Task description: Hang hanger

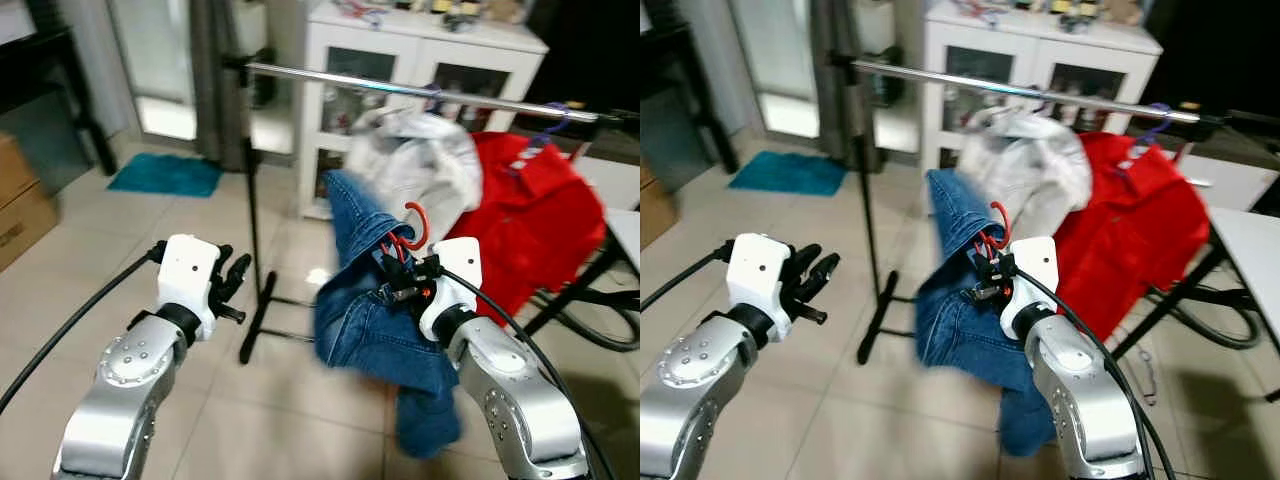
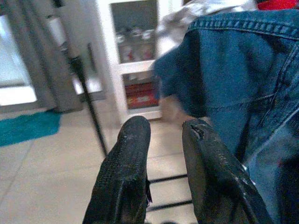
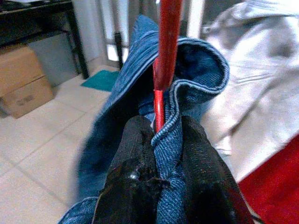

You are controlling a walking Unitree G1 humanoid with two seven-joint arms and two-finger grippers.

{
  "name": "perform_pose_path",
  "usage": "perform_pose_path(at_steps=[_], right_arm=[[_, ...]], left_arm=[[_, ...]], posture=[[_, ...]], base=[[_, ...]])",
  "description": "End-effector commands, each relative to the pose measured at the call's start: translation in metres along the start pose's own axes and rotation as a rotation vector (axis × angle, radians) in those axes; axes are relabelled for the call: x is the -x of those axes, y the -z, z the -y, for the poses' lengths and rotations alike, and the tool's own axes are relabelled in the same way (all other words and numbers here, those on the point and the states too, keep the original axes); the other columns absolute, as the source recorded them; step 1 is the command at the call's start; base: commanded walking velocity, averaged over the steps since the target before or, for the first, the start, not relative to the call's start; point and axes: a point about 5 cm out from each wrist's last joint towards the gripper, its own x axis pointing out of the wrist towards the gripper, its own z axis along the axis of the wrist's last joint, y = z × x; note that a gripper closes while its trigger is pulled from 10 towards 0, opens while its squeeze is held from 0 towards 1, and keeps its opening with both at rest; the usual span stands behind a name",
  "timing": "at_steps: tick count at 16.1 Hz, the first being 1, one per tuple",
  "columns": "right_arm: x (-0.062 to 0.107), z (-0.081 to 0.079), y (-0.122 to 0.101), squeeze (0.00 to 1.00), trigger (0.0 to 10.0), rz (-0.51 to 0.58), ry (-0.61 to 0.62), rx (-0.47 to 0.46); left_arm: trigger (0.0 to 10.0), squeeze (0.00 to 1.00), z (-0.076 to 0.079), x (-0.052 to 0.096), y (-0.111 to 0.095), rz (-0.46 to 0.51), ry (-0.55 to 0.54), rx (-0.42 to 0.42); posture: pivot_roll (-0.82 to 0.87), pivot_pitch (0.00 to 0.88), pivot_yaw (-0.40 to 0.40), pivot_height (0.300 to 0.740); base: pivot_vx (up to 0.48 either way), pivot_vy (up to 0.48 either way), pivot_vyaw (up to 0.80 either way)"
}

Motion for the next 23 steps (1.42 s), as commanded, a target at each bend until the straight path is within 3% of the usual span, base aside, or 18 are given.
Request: perform_pose_path(at_steps=[1,5,9,23], right_arm=[[0.0023,0.01,-0.0071,0.0,10.0,0.038,0.036,0.019],[0.0003,0.0063,-0.0092,0.0,10.0,0.043,0.001,0.051],[-0.001,0.0049,-0.0109,0.0,10.0,0.044,-0.009,0.05],[-0.0042,0.008,-0.0167,0.0,10.0,0.067,0.011,-0.004]], left_arm=[[10.0,0.0,0.0057,-0.0035,-0.0018,0.008,0.022,0.01],[10.0,0.0,0.004,-0.0037,-0.0025,0.011,0.017,0.009],[10.0,0.0,0.0033,-0.0045,-0.0028,0.011,0.019,0.007],[10.0,0.0,0.0056,-0.0068,-0.0034,0.017,0.034,-0.001]], posture=[[0.08,0.0,-0.04,0.74],[0.08,0.0,-0.043,0.74],[0.08,0.0,-0.036,0.74],[0.08,0.0,-0.044,0.74]], base=[[0.341,0.0,0.0],[0.343,0.0,0.0],[0.343,0.0,0.73],[0.343,0.0,0.0]])
